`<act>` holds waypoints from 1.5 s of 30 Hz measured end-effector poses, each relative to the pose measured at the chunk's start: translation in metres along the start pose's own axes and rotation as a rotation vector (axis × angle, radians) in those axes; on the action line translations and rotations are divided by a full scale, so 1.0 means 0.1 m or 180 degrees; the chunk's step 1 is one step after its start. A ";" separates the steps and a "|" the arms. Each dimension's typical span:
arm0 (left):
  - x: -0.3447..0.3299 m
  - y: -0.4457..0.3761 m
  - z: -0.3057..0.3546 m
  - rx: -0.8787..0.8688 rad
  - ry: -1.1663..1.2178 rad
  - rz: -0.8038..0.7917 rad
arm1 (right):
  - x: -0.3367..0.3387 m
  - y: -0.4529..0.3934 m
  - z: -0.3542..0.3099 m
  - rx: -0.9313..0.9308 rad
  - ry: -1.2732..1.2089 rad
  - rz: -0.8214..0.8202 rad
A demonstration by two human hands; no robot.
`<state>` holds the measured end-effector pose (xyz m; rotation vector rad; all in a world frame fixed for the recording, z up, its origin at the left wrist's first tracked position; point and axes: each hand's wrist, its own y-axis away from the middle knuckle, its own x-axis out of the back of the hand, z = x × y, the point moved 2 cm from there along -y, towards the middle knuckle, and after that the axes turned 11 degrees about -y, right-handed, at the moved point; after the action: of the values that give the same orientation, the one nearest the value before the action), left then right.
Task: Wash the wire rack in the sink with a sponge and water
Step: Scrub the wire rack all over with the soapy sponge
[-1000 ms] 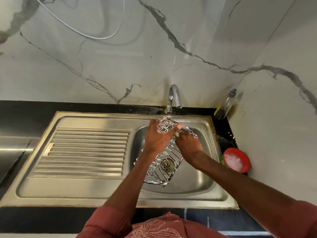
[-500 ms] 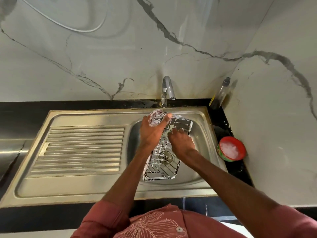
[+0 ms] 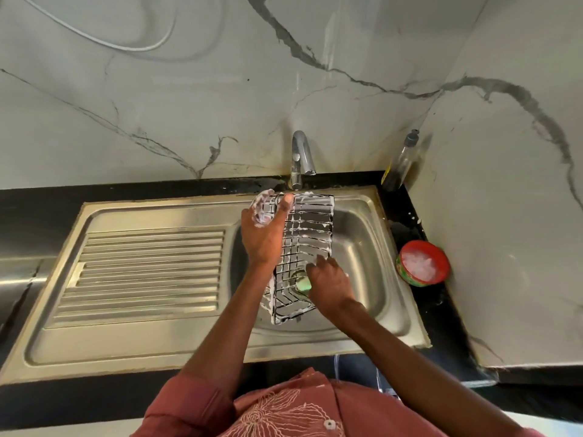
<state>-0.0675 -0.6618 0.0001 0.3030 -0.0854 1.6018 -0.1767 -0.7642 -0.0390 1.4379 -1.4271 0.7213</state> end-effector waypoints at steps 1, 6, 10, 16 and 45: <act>-0.01 0.00 -0.01 0.0021 0.0007 -0.0024 | 0.04 -0.04 -0.02 0.0012 0.0001 0.0134; -0.05 -0.01 -0.07 -0.0093 0.0152 -0.0085 | -0.11 -0.06 -0.03 -0.0041 0.0214 -0.0027; -0.07 -0.01 -0.01 -0.0168 0.0385 0.0076 | -0.19 0.04 0.04 -0.0176 0.0027 -0.0352; -0.26 0.10 -0.03 -0.0249 0.0444 -0.0158 | 0.00 -0.03 0.21 -0.0916 -0.1019 -0.0434; -0.19 0.16 0.09 0.0641 0.0812 -0.0610 | 0.47 -0.41 -0.16 -0.0360 -0.1691 0.1562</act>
<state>-0.0812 -0.6832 0.0058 0.2517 0.2943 1.4477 -0.1272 -0.7747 0.0010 1.2486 -2.2443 0.5560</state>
